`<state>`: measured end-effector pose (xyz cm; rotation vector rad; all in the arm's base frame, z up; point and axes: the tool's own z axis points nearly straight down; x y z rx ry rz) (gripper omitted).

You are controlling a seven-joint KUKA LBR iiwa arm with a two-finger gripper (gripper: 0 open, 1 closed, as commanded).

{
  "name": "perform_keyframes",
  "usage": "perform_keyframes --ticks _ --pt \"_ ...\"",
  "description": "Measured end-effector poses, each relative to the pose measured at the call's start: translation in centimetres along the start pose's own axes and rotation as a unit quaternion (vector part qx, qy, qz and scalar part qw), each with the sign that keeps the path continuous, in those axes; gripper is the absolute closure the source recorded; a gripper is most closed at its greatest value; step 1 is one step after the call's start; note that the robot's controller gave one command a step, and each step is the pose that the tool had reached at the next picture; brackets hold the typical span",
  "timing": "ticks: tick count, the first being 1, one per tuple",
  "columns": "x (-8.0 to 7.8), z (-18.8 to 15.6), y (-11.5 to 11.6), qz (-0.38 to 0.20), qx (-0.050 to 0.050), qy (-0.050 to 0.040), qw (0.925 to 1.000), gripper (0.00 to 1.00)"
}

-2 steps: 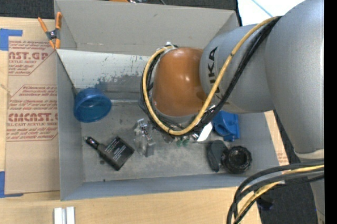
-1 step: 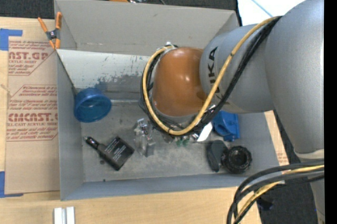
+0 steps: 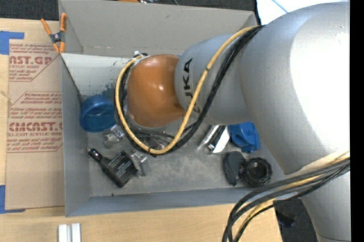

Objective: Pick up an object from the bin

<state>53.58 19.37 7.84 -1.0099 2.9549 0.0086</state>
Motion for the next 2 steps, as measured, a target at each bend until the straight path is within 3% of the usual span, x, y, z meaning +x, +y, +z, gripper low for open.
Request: perform_keyframes --ticks 1,2 --pt "-0.72 0.52 0.46 -0.019 0.0 -0.0011 0.9998 1.0" --pt "-0.72 0.52 0.45 -0.019 0.0 -0.0012 0.9998 1.0"
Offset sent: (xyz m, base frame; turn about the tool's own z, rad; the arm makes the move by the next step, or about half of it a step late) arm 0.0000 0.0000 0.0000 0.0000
